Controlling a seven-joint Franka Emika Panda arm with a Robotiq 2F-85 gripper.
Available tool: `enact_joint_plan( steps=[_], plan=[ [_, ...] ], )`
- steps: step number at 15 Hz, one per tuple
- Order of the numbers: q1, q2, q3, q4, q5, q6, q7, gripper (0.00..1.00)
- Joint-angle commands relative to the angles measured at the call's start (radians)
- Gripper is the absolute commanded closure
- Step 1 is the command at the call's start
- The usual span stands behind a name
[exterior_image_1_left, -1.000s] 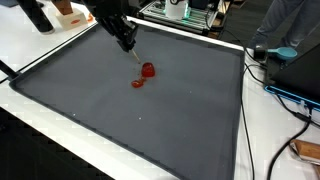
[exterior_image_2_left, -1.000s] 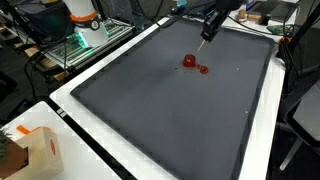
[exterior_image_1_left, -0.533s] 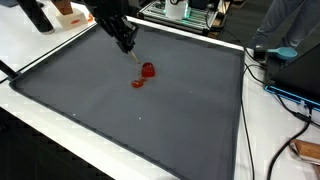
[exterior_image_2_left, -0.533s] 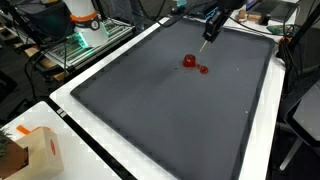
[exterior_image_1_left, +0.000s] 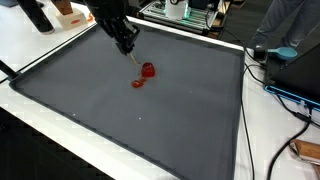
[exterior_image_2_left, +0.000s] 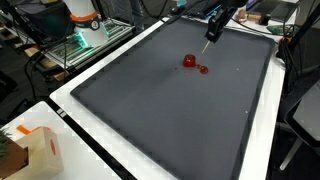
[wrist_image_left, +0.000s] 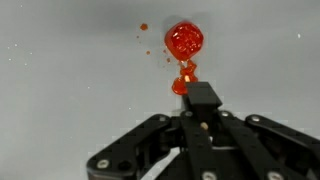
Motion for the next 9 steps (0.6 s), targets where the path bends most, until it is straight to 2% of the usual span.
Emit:
enact_joint_plan(
  steps=[1,9],
  plan=[
    [0.071,-0.023,-0.044,-0.044,-0.128,0.063,0.135,0.97],
    [0.196,0.024,-0.119,-0.039,-0.44,0.023,0.469,0.97]
  ],
)
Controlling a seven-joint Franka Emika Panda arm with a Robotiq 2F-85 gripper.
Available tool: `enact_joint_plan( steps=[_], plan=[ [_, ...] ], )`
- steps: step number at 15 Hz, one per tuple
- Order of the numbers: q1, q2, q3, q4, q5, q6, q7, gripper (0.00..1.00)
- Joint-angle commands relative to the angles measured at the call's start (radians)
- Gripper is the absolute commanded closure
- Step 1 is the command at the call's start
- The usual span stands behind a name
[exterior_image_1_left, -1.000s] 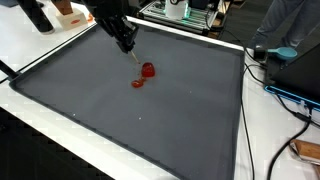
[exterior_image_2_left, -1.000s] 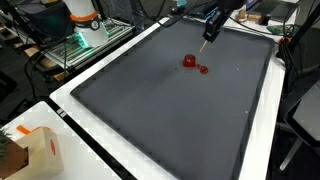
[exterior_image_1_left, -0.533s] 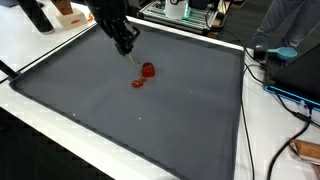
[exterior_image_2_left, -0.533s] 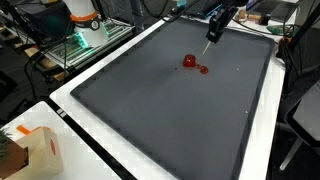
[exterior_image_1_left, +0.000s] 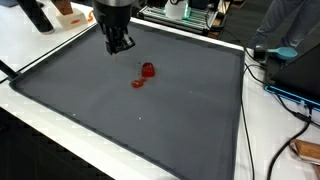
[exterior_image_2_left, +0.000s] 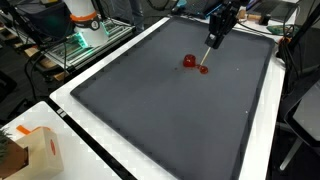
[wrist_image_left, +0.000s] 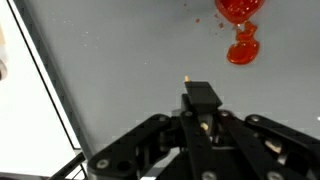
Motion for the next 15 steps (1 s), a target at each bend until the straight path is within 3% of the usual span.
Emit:
enact_joint_plan(
  steps=[1,9,15],
  plan=[
    [0.055,0.022,-0.041,-0.017,-0.122,-0.035,0.141,0.97],
    [0.082,0.091,-0.04,-0.006,-0.244,-0.168,0.295,0.97],
    [0.073,0.121,-0.012,-0.008,-0.24,-0.237,0.28,0.97]
  ],
)
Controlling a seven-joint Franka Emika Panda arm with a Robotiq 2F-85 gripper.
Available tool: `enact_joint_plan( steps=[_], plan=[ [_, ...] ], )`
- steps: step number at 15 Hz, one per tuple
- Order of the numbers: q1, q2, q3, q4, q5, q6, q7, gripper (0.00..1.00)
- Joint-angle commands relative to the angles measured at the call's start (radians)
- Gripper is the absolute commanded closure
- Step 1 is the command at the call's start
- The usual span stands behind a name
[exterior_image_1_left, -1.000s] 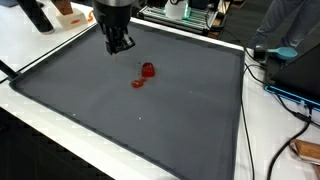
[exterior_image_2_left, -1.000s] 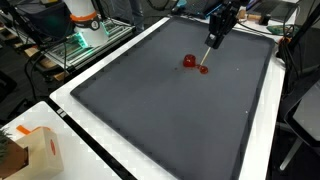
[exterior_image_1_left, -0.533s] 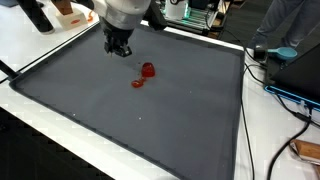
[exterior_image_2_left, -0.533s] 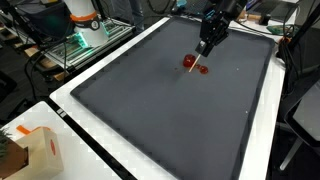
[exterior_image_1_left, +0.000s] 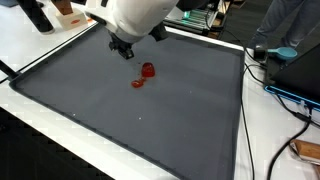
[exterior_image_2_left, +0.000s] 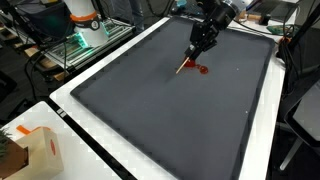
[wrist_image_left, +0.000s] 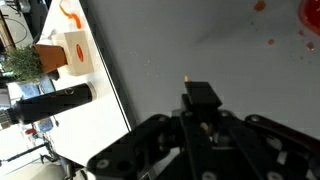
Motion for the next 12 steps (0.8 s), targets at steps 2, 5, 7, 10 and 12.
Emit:
enact_joint_plan(
  steps=[2,5,7,10,12],
  plan=[
    [-0.002,0.02,0.022,-0.004,-0.007,-0.043,-0.013,0.97],
    [-0.002,0.031,0.029,-0.004,-0.004,-0.052,-0.022,0.97],
    [0.004,0.042,0.028,-0.003,-0.012,-0.061,-0.016,0.97],
    [0.01,0.064,0.026,0.002,-0.017,-0.084,-0.011,0.97],
    [0.01,0.076,0.028,0.006,-0.016,-0.094,-0.016,0.97]
  ],
)
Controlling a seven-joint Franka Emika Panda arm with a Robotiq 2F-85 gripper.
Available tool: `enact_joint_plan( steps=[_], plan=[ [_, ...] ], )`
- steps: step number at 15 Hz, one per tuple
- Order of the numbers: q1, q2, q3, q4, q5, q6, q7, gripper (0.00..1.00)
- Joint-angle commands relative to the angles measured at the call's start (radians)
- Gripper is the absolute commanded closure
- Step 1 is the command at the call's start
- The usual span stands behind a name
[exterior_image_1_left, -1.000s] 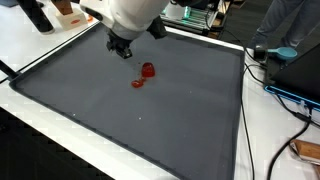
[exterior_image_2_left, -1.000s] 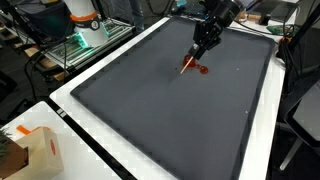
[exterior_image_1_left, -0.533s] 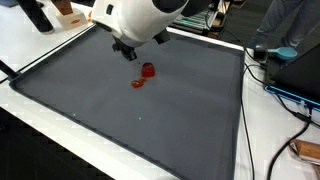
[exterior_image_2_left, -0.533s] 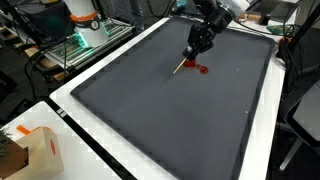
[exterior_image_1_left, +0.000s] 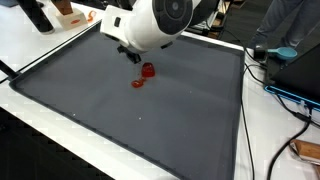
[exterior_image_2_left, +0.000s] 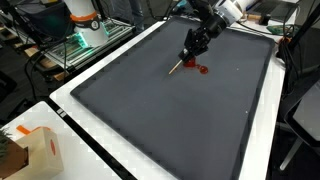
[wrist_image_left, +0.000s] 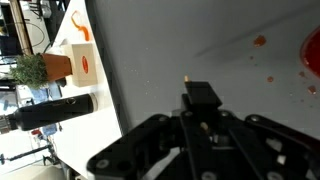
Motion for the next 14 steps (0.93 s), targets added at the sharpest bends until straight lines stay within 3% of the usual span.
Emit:
enact_joint_plan(
  steps=[1,14],
  plan=[
    [0.006,0.026,0.005,0.008,-0.016,-0.034,-0.007,0.97],
    [-0.018,0.023,0.016,0.012,0.004,0.003,-0.11,0.97]
  ],
)
